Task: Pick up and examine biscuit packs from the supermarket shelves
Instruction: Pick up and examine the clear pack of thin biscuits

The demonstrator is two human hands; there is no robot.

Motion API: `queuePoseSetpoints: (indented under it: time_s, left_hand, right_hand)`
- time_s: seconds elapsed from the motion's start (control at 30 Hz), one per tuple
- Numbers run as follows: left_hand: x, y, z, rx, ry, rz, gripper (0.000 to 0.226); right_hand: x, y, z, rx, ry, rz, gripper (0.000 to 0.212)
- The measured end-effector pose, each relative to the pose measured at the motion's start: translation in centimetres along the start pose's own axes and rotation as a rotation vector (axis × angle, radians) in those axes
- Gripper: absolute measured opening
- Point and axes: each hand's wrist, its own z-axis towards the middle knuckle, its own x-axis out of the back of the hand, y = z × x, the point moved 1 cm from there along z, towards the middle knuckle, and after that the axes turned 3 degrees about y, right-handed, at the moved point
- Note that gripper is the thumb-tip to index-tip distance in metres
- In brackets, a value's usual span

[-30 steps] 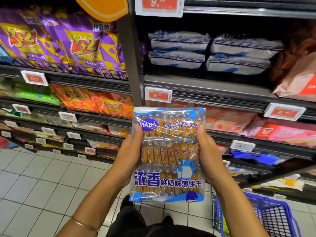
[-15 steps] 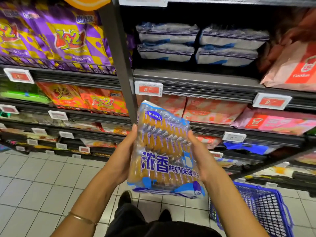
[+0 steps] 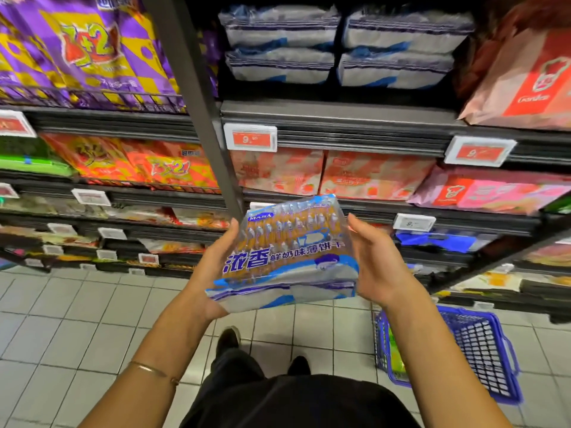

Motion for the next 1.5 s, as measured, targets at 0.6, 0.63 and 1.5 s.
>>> queuePoseSetpoints:
  time_s: [0.6, 0.63, 1.5]
  left_hand:
    - [-0.4, -1.6, -0.2, 0.203, 0.138, -0.008, 0.103]
    - [-0.4, -1.6, -0.2, 0.194, 0.144, 0.004, 0.105]
    - [-3.4, -0.8, -2.3, -0.201, 0.062, 0.438, 0.052]
  right_hand:
    - [-0.1, 0.4, -1.0, -0.012, 0.007, -0.014, 0.037]
    - [-0.1, 0.4, -1.0, -0.013, 0.004, -0.010, 0.038]
    - [1.6, 1.5, -0.4, 0.100, 0.026, -0.061, 0.053]
